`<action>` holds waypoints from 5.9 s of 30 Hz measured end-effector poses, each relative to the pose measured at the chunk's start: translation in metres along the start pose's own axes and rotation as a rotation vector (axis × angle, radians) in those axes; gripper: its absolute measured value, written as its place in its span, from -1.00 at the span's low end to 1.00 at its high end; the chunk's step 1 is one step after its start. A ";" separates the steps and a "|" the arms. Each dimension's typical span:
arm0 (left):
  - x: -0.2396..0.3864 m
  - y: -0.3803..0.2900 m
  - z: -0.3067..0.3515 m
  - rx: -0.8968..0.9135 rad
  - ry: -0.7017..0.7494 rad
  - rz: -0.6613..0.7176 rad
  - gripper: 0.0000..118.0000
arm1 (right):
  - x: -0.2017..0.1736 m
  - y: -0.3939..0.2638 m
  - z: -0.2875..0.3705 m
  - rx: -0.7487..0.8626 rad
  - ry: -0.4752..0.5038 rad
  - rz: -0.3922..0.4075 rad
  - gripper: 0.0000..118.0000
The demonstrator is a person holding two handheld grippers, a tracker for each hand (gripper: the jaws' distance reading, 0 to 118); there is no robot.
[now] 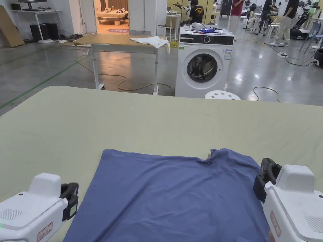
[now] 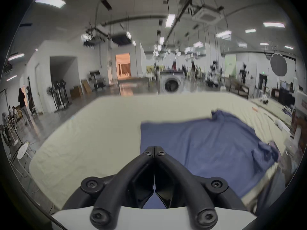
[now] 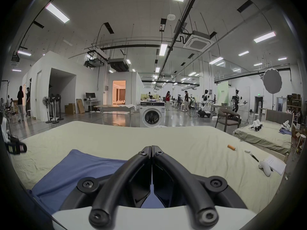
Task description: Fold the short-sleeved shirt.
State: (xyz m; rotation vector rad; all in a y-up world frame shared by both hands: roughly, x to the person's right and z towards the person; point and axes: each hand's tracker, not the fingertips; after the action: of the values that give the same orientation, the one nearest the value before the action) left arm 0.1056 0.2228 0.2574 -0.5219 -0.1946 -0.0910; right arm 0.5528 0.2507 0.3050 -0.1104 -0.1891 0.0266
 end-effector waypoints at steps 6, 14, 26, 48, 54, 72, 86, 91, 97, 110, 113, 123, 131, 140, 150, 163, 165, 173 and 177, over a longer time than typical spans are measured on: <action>-0.036 -0.052 -0.016 -0.311 -0.032 0.123 -0.64 | 0.001 -0.012 0.001 -0.049 0.019 0.013 -1.00; -0.047 -0.095 -0.038 -0.495 0.037 0.262 0.21 | -0.002 -0.031 -0.002 -0.122 0.037 0.030 -1.00; -0.004 -0.099 -0.037 -0.505 0.085 0.043 -0.24 | 0.004 -0.048 0.005 -0.196 0.032 0.055 -1.00; -0.030 -0.087 -0.022 -0.447 -0.030 0.155 -1.00 | 0.079 -0.140 0.032 -0.883 0.077 0.117 0.05; -0.028 -0.092 -0.024 -0.451 -0.038 0.156 -1.00 | 0.078 -0.150 0.035 -0.882 0.105 0.090 -0.73; -0.053 -0.019 -0.050 -0.255 -0.074 0.276 -1.00 | 0.091 -0.055 -0.003 -0.726 0.060 0.036 -0.90; -0.073 0.056 -0.149 -0.303 -0.135 0.513 -1.00 | 0.100 -0.042 -0.144 -0.727 0.053 -0.015 -0.90; -0.071 0.054 -0.188 -0.360 -0.108 0.511 -1.00 | 0.094 -0.067 -0.187 -0.771 0.058 -0.016 -0.88; -0.066 0.036 -0.217 -0.390 -0.085 0.485 -0.88 | 0.084 -0.100 -0.206 -0.825 0.024 0.019 -0.68; -0.013 0.049 -0.131 0.006 -0.029 0.135 0.09 | 0.046 -0.044 -0.123 -0.325 0.027 -0.021 0.03; 0.003 0.039 -0.111 0.124 -0.003 0.047 -0.14 | 0.029 -0.035 -0.097 -0.211 0.013 -0.030 0.00; 0.034 0.013 -0.056 0.302 0.092 0.006 -1.00 | -0.005 -0.026 -0.049 -0.044 0.001 0.017 -0.99; -0.014 -0.011 -0.098 -0.080 0.054 0.170 -1.00 | -0.008 -0.032 -0.046 -0.070 0.025 0.041 -0.99; -0.040 -0.026 -0.168 -0.356 0.046 0.257 -0.07 | -0.002 -0.052 -0.050 -0.147 0.018 0.050 -0.99; -0.008 -0.023 -0.176 -0.406 0.099 0.104 -0.32 | 0.019 -0.070 -0.054 -0.247 -0.022 0.058 -0.97; -0.024 -0.019 -0.136 -0.304 0.020 0.173 -0.99 | 0.104 -0.132 -0.121 -0.797 0.007 -0.029 0.23; -0.026 -0.020 -0.133 -0.284 0.010 0.172 -0.99 | 0.105 -0.139 -0.127 -0.808 0.004 -0.035 0.20; -0.028 -0.014 -0.117 -0.232 -0.004 0.168 -0.99 | 0.100 -0.130 -0.121 -0.785 0.083 -0.024 -0.86; -0.031 -0.005 -0.100 -0.202 -0.020 0.173 -0.99 | 0.104 -0.100 -0.100 -0.736 0.087 -0.043 -0.88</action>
State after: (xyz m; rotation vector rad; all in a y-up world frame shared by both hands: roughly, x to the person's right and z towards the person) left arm 0.0906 0.1693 0.1686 -0.7392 -0.1601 0.0638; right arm 0.6751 0.1444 0.2378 -0.8402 -0.1066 -0.0925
